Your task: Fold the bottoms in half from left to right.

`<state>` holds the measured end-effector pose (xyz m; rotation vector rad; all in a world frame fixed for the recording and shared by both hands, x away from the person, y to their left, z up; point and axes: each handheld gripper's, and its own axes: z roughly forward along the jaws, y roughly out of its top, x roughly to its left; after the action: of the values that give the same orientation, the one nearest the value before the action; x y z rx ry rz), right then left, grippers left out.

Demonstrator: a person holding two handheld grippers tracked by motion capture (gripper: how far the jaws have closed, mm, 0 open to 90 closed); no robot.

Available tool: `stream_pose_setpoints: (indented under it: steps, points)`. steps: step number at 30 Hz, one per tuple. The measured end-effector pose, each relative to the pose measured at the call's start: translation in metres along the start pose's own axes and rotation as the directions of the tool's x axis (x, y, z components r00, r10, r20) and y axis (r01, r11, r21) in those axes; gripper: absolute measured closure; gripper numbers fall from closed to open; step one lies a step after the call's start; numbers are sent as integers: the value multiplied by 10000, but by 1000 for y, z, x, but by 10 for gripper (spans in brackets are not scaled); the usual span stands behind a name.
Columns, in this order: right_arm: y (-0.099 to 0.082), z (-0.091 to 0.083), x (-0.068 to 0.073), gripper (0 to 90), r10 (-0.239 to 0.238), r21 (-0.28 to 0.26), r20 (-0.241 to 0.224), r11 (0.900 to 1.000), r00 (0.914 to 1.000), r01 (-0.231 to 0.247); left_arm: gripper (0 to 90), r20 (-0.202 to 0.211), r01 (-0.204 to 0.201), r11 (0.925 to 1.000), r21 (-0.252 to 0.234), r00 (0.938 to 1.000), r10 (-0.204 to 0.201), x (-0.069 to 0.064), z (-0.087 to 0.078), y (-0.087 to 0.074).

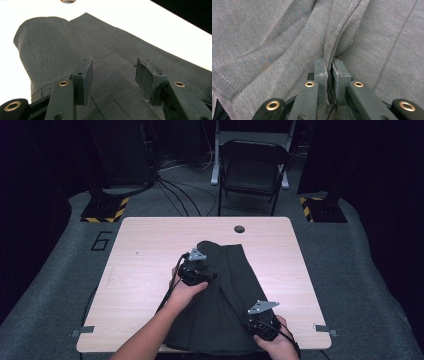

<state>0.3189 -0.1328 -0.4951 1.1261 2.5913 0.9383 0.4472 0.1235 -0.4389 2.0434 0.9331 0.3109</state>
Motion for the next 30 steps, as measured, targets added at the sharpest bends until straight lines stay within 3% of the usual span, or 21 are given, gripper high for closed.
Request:
stream_pose_setpoints:
  steps: [6,11,15,19,22,30]
  points:
    - [-1,-2,-6,860,344,15,93,9994,9994,-344,477,-488,-20,9996,267,9988,33,13,2,-3]
    - [-4,-5,-15,865,897,4,300,9960,9955,-897,478,-884,261,9994,236,9958,-239,31,-3,-12]
    - [-7,-7,-20,867,1076,29,428,9942,9933,-1079,475,-1271,474,9983,332,9910,-428,42,-6,-23]
    - [-6,-6,-19,867,1001,141,526,9948,9936,-1010,457,-1331,826,9959,378,9881,-769,49,-8,-34]
    - [-7,-5,-19,865,956,177,504,9952,9941,-966,453,-1203,1368,9902,290,9839,-1324,50,-6,-42]
    - [-8,-4,-20,849,904,135,433,9958,9950,-910,420,-1205,1501,9871,549,9824,-1427,47,6,-54]
